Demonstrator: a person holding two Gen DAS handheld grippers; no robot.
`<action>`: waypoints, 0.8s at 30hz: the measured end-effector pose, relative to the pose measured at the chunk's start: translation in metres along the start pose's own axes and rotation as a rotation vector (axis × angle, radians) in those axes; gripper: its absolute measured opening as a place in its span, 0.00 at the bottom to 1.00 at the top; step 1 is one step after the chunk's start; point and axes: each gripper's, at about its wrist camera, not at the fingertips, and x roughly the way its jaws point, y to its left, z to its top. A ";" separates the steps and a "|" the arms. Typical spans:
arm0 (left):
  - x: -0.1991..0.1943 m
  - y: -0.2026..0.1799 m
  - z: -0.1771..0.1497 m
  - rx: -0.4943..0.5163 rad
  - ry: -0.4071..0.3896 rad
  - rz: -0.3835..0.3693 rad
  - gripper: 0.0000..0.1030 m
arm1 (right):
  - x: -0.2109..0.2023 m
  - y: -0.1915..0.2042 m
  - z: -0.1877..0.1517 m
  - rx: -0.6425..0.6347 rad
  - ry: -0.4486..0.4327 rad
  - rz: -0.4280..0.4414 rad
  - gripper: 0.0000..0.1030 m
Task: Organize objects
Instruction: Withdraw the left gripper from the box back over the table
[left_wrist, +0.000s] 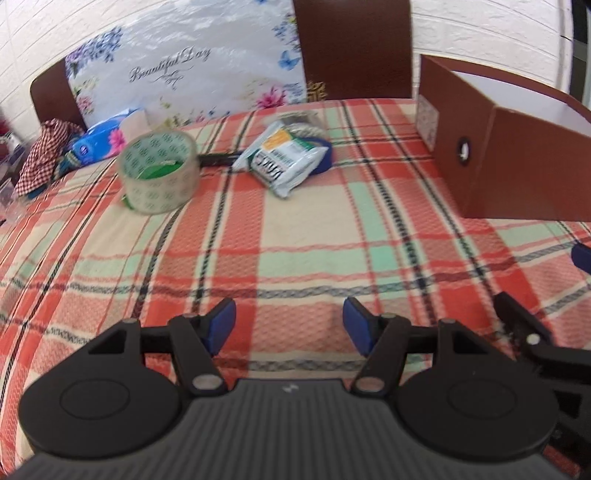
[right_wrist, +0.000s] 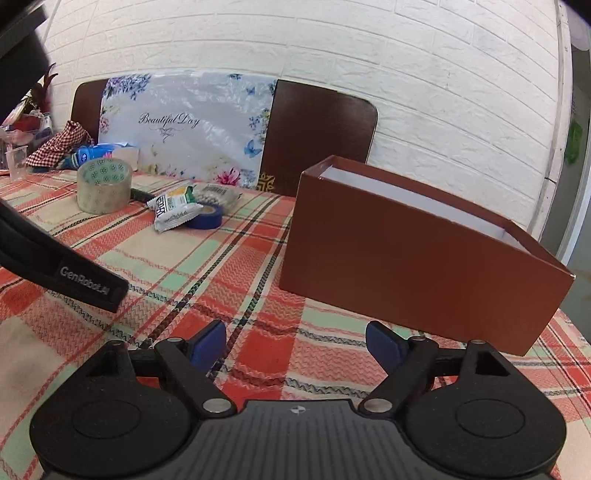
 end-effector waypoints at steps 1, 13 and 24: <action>0.001 0.004 -0.001 -0.009 -0.003 -0.001 0.66 | 0.001 0.001 0.001 0.003 0.009 0.003 0.79; 0.015 0.040 -0.005 -0.035 -0.058 0.043 0.76 | 0.006 0.039 0.007 -0.089 0.054 0.043 0.80; 0.043 0.198 -0.015 -0.270 -0.103 0.328 0.84 | 0.028 0.081 0.028 -0.138 0.066 0.186 0.80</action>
